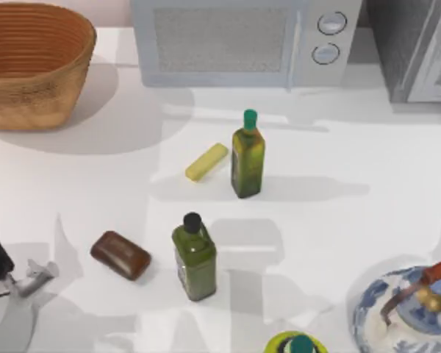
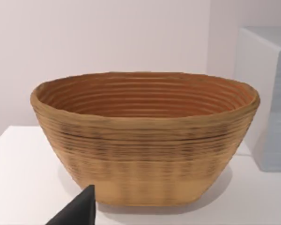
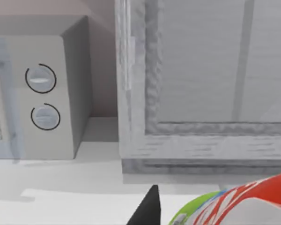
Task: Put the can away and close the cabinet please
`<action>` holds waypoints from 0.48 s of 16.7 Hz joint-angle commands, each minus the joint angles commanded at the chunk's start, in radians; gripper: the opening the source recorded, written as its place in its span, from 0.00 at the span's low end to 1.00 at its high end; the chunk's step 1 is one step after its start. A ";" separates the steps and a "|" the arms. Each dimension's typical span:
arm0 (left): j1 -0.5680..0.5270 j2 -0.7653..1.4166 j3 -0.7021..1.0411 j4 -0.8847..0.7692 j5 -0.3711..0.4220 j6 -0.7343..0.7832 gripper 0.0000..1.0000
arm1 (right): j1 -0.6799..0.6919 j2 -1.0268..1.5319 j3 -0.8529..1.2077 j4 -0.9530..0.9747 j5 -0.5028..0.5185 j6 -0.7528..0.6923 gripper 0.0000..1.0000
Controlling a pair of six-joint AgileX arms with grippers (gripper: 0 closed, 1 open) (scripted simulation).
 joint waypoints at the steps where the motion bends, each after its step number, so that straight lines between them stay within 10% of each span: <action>1: 0.000 0.000 0.000 0.000 0.000 0.000 1.00 | 0.000 0.000 0.000 0.000 0.000 0.000 0.00; 8: 0.000 0.000 0.000 0.000 0.000 0.000 1.00 | 0.009 0.061 0.062 -0.019 0.003 0.005 0.00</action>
